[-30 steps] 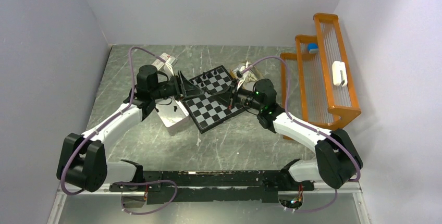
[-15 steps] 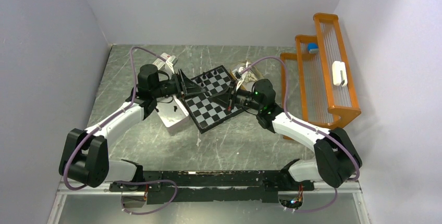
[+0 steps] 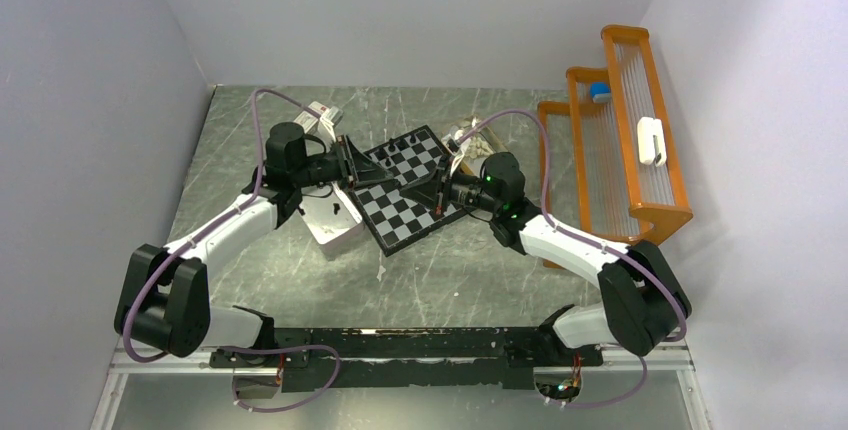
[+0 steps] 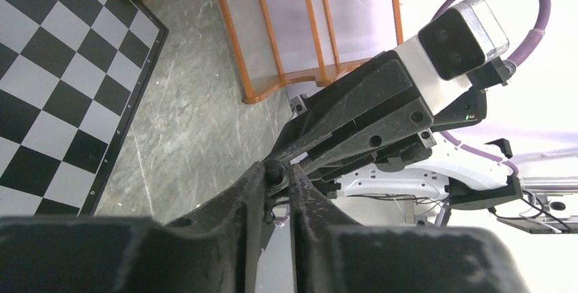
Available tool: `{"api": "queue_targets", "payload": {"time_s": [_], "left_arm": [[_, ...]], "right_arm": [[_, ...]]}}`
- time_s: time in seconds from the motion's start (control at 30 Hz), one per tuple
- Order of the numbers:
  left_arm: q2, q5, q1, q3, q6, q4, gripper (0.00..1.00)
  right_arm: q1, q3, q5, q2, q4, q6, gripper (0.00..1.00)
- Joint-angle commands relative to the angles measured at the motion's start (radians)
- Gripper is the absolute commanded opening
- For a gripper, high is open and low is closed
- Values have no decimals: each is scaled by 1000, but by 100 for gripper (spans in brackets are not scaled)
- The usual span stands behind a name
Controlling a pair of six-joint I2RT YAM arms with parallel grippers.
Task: Set up the chess pieces on the board
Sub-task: Place the chess piece on the chessboard.
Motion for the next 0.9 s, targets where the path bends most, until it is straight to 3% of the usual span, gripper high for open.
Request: {"api": "queue_targets", "payload": {"time_s": [0.0,0.1,0.23,0.37,0.5,0.67,0.87], "left_arm": [[14,38,-15,61,71,-45,20],[18,20,-15,94,138,-117,6],[52,-40,-15,202,350,-316,5],[106,-260,-39,354,588,-593,5],[170,-539,-104,487,722,-734,5],[265,-825,-155,553,763,-757,5],[405,-904,-208,589,757,-658,5]], "right_arm": [[4,13,4,10,14,1,0],[5,13,8,12,7,2,0],[4,25,46,1,-98,-11,0],[1,40,149,-34,-257,2,0],[-1,31,237,-95,-330,-6,0],[-1,16,320,-167,-385,-19,0],[-6,-17,392,-261,-422,-37,0]]}}
